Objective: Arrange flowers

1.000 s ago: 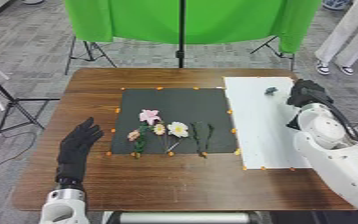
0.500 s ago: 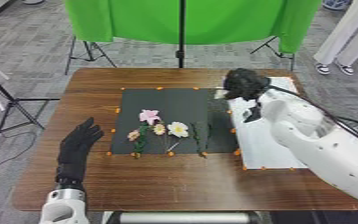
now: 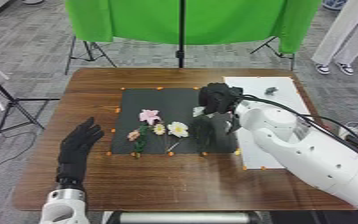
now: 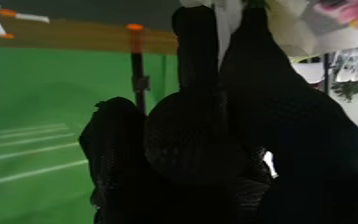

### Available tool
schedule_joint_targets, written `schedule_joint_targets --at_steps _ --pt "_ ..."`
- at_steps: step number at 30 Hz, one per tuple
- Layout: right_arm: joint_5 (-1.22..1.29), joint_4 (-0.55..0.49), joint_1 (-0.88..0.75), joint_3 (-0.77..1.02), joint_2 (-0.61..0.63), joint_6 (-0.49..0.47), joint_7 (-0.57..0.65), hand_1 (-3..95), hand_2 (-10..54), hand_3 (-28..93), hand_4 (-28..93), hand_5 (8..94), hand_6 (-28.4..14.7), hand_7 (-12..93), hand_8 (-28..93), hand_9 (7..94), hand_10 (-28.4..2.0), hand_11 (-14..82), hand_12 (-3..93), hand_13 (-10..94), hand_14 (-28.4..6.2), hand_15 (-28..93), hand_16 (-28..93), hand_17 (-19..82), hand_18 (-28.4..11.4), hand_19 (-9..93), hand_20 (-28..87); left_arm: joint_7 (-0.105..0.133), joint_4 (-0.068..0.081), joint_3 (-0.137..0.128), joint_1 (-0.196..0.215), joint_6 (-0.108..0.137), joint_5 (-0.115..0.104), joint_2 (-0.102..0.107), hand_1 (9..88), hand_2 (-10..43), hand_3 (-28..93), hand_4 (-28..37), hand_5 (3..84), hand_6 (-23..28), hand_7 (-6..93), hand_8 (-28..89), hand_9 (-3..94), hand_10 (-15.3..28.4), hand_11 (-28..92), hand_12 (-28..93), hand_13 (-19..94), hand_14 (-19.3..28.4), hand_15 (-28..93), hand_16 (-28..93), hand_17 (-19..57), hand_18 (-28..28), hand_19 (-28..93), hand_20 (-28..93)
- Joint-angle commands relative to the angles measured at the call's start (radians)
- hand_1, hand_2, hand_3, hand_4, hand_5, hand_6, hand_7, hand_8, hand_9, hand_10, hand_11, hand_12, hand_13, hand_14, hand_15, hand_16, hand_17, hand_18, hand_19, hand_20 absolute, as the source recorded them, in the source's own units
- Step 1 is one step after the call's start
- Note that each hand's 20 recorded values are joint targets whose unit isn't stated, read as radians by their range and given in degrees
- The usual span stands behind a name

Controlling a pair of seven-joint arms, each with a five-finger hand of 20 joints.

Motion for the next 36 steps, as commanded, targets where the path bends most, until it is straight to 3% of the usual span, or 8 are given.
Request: schedule_joint_targets --at_steps 1,5,9,22,24,28,32,36 --pt "-0.009 -0.020 -0.023 0.026 0.014 -0.090 -0.011 55.7 -9.5 59 -21 71.3 3.8 25 2 84.1 -8.0 7.1 34.4 91 -0.2 62 34 67 -9.6 93 60 -0.010 0.006 0.005 0.020 -0.009 0.004 -0.011 20.6 6.5 68 -28.3 39.3 6.4 9.3 -6 38.2 13.4 20 11 30 16.9 29 -3 4.4 11.2 11 17" --pt "-0.003 -0.029 -0.030 0.037 0.015 -0.124 -0.006 49.9 -9.5 67 -23 67.0 4.0 24 0 79.1 -9.1 12.8 28.6 90 -0.2 62 34 66 -9.7 93 60 -0.009 0.005 0.004 0.022 -0.010 0.006 -0.010 20.9 6.2 68 -28.3 39.2 6.4 9.2 -6 38.2 13.3 20 11 30 16.9 28 -3 4.4 11.2 11 17" --pt "0.004 -0.040 -0.036 0.060 0.016 -0.160 -0.004 44.3 -9.5 72 -24 62.3 4.2 22 -12 73.7 -10.6 17.7 21.6 89 -0.4 62 34 65 -9.7 93 60 -0.012 0.005 0.003 0.022 -0.008 0.007 -0.011 21.0 6.0 68 -28.3 39.2 6.4 9.2 -6 38.0 13.3 20 11 30 16.8 28 -3 4.4 11.2 11 17" --pt "0.047 -0.126 -0.066 0.220 0.031 -0.304 0.053 37.0 -9.5 72 -26 53.6 2.6 16 -11 68.1 -12.0 15.8 19.2 88 -1.1 59 33 64 -10.4 93 58 -0.012 0.003 0.002 0.026 -0.009 0.008 -0.012 21.8 5.4 68 -28.3 39.1 6.3 9.3 -6 38.0 13.3 20 11 30 16.7 28 -3 4.4 11.3 11 17" --pt "0.050 -0.125 -0.069 0.260 0.029 -0.291 0.084 34.6 -9.5 71 -26 52.7 2.4 15 -10 67.5 -12.6 14.9 18.9 88 -1.5 58 33 63 -10.8 93 57 -0.011 0.003 0.002 0.027 -0.009 0.007 -0.013 21.9 5.3 68 -28.3 39.1 6.4 9.3 -6 38.0 13.3 20 11 30 16.7 28 -3 4.4 11.3 11 17" --pt "-0.008 -0.030 -0.022 0.280 0.006 -0.165 0.225 30.2 -9.5 68 -23 52.6 1.5 14 -9 66.6 -13.8 13.5 18.8 87 -3.0 57 33 61 -11.8 93 55 -0.018 0.006 0.003 0.020 -0.014 0.009 -0.008 22.0 5.2 68 -28.3 39.1 6.3 9.3 -6 38.0 13.2 20 11 30 16.7 28 -3 4.4 11.3 11 17" --pt "-0.052 0.120 0.049 0.280 -0.033 -0.230 0.324 28.9 -9.5 69 -21 46.8 0.6 11 -8 56.1 -15.9 8.2 18.0 84 -4.3 57 32 58 -13.3 93 53 -0.019 0.008 0.005 0.015 -0.013 0.009 -0.006 22.0 5.2 68 -28.3 39.1 6.3 9.3 -6 38.0 13.2 20 11 30 16.8 28 -3 4.4 11.3 11 17" --pt "-0.093 0.249 0.074 0.264 -0.057 -0.288 0.346 29.2 -9.5 69 -21 40.8 0.8 10 -7 45.7 -17.5 5.8 18.6 80 -6.2 58 31 55 -14.7 93 49 -0.018 0.006 0.007 0.016 -0.015 0.010 -0.006 22.1 5.2 68 -28.3 39.0 6.3 9.4 -6 38.0 13.2 20 11 30 16.8 28 -3 4.4 11.3 11 17"
